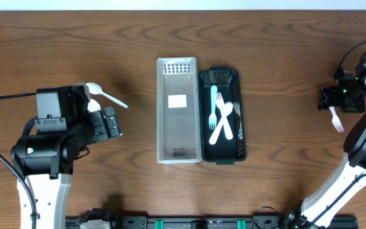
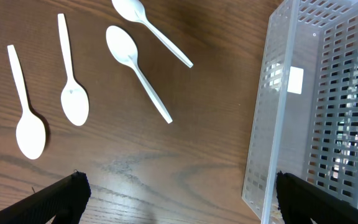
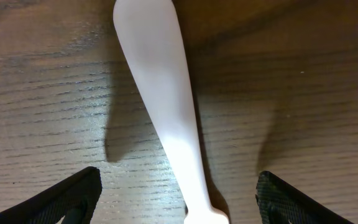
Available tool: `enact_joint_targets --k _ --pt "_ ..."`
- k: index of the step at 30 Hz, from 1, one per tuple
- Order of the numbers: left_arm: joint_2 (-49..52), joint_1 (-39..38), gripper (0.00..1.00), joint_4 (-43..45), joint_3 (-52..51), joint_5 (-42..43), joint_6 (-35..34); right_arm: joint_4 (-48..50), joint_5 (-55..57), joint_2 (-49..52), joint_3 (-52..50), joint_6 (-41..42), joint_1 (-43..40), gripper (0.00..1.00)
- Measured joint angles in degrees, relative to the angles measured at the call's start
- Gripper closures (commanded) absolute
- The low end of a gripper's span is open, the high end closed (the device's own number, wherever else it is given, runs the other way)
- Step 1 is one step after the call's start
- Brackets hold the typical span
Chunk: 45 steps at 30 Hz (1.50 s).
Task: Pack container
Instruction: 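Move the right gripper to the last white fork and grasp it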
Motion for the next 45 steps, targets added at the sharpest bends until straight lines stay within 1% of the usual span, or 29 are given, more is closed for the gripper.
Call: enact_joint_targets --k 8,10,12,25,36,38,44,45 --pt "0.0 0.0 0.02 0.0 0.0 0.0 0.0 -0.1 -0.3 1.0 0.0 0.0 -0.1 0.18" --pt "0.0 0.0 0.02 0.0 0.0 0.0 0.0 -0.1 -0.3 1.0 0.0 0.0 -0.1 0.22" --pt "0.0 0.0 0.02 0.0 0.0 0.0 0.0 -0.1 -0.4 1.0 0.0 0.0 -0.1 0.23" --pt "0.0 0.0 0.02 0.0 0.0 0.0 0.0 0.4 -0.3 0.8 -0.7 0.0 -0.2 0.20" --pt "0.0 0.0 0.02 0.0 0.0 0.0 0.0 2.9 0.9 -0.6 -3.4 0.5 -0.2 0.24" --pt "0.0 0.0 0.02 0.0 0.0 0.0 0.0 2.9 1.3 -0.6 -3.5 0.7 -0.2 0.29" --pt "0.0 0.0 0.02 0.0 0.0 0.0 0.0 2.9 2.1 -0.6 -3.6 1.6 -0.2 0.51" --pt "0.0 0.0 0.02 0.0 0.0 0.0 0.0 2.9 2.2 -0.6 -3.6 1.7 -0.2 0.56"
